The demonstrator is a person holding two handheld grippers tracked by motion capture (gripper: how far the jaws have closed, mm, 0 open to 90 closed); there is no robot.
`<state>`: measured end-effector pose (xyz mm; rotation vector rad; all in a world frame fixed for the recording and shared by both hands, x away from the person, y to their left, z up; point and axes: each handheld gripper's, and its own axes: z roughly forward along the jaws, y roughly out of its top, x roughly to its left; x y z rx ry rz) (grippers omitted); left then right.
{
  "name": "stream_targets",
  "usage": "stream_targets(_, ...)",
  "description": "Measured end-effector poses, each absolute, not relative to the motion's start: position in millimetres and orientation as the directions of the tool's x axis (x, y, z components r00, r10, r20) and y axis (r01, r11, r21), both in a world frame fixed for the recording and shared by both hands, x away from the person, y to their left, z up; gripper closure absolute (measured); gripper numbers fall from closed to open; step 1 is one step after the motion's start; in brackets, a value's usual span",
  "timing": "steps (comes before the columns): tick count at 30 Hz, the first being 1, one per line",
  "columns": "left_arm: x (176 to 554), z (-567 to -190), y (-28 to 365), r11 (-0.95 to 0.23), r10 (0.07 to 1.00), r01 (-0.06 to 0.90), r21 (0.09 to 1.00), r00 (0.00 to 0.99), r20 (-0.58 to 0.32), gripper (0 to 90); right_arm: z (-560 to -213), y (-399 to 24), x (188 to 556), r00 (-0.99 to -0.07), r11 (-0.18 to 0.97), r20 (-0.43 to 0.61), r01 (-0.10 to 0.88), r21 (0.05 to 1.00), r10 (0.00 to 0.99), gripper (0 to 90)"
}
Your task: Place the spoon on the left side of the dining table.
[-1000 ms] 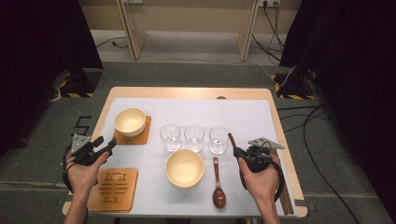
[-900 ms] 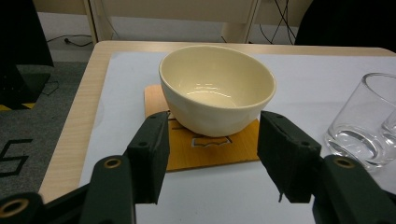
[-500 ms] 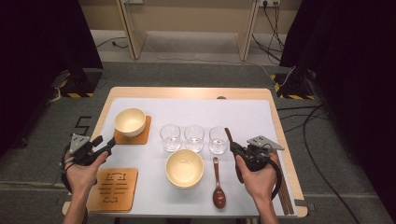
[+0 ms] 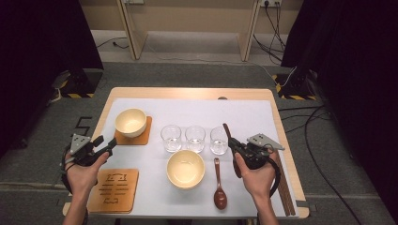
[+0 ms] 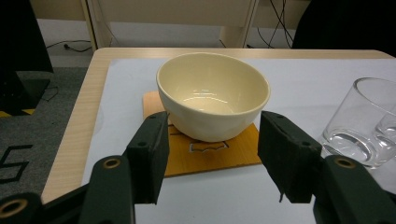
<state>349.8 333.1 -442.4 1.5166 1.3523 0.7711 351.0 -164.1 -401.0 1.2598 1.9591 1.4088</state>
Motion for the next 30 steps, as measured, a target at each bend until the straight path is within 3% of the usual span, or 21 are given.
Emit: stream_targets(30,365.9,-407.2,300.8,-0.011,0.941,0.330,0.944,0.323,-0.102,41.8,-391.6,-143.4,369.3,-0.566,0.020,0.197,0.353,0.935,0.800,85.2)
